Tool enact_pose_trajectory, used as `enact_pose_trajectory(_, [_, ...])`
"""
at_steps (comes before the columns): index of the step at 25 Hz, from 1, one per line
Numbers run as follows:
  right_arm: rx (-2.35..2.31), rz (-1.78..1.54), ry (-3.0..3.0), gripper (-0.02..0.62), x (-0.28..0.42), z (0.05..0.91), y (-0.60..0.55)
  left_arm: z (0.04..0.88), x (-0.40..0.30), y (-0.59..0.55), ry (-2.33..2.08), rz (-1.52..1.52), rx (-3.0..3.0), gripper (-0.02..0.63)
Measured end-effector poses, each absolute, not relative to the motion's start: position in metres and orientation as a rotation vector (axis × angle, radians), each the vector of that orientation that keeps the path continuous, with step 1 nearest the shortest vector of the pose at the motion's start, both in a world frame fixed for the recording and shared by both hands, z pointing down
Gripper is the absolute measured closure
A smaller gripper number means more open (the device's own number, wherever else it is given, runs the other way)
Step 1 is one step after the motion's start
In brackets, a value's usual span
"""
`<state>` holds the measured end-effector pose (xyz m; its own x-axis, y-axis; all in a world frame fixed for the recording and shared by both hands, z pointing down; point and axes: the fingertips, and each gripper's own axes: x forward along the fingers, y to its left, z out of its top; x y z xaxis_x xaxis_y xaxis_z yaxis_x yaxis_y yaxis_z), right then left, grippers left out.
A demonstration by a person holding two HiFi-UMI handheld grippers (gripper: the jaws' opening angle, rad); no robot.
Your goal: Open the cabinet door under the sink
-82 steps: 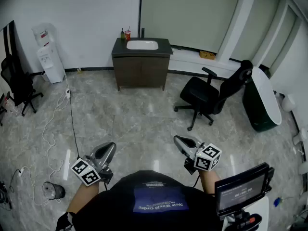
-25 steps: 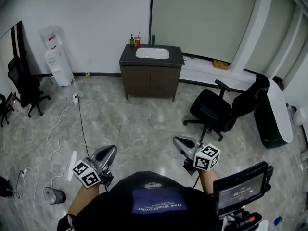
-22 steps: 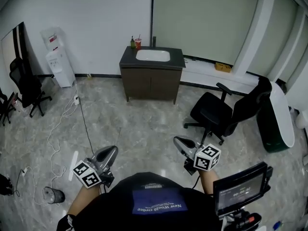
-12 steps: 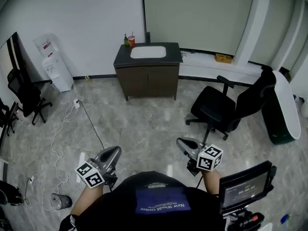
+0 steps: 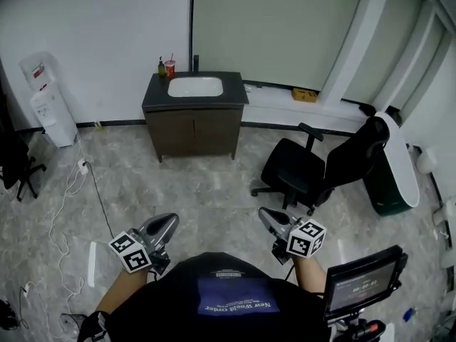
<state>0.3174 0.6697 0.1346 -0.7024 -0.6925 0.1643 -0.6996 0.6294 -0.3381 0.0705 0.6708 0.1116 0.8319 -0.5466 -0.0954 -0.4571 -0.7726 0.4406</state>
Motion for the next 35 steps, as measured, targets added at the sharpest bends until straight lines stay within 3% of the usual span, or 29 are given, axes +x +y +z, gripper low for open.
enact_pose_trajectory(18, [1.064,0.504,-2.788,0.594,0.121,0.119,0.519,0.111,-0.098,0.52,-0.752,-0.34,2.611,0.604])
enact_pose_trajectory(26, [0.905,0.517,-2.827,0.594,0.084,0.131,0.452,0.136,-0.133,0.481,-0.895,-0.36,2.522,0.604])
enact_pose_trajectory(35, [0.696,0.507,-2.889,0.594,0.111,0.134,0.331,0.118,-0.099,0.399,-1.098,-0.386,2.508,0.604])
